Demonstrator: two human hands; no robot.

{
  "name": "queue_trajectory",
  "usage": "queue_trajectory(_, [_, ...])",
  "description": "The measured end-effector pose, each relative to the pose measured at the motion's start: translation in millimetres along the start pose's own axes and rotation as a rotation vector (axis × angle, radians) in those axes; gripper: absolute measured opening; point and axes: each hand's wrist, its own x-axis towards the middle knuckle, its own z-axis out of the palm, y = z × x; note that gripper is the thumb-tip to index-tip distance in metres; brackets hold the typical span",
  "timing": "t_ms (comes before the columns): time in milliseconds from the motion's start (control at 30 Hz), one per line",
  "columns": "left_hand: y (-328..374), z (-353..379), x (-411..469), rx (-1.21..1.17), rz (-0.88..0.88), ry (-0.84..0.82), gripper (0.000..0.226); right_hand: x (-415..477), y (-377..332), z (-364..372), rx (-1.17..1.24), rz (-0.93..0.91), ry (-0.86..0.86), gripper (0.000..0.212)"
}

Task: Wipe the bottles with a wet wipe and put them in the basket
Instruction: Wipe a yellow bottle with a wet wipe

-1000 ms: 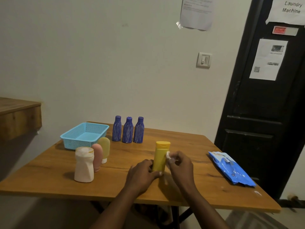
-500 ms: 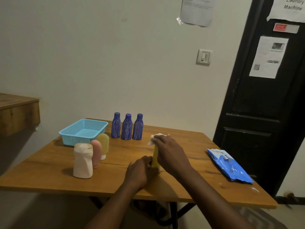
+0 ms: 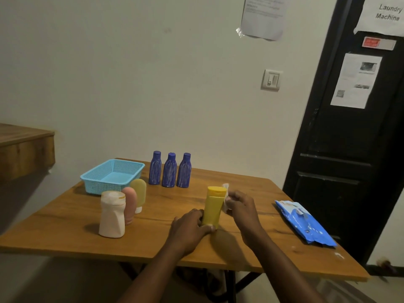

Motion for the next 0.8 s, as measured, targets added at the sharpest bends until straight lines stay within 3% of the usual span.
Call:
queue_trajectory(133, [-1,0,0,-0.162,-0.011,-0.018,0.084,-15,21,5,-0.068,0.038,-0.025,0.035])
queue_trajectory(200, [-1,-1,-2,-0.208,-0.004,-0.002,0.091,-21,29,8,-0.115,0.058,-0.011,0.035])
queue_trajectory(467, [0,1,-4,-0.343,0.054,0.019,0.074,-24,40,20,-0.198,0.051,-0.012,0.028])
queue_trajectory(800, [-3,-1,1,-0.429,0.045,-0.047,0.065,-22,21,32,0.048,-0.039,0.011,0.041])
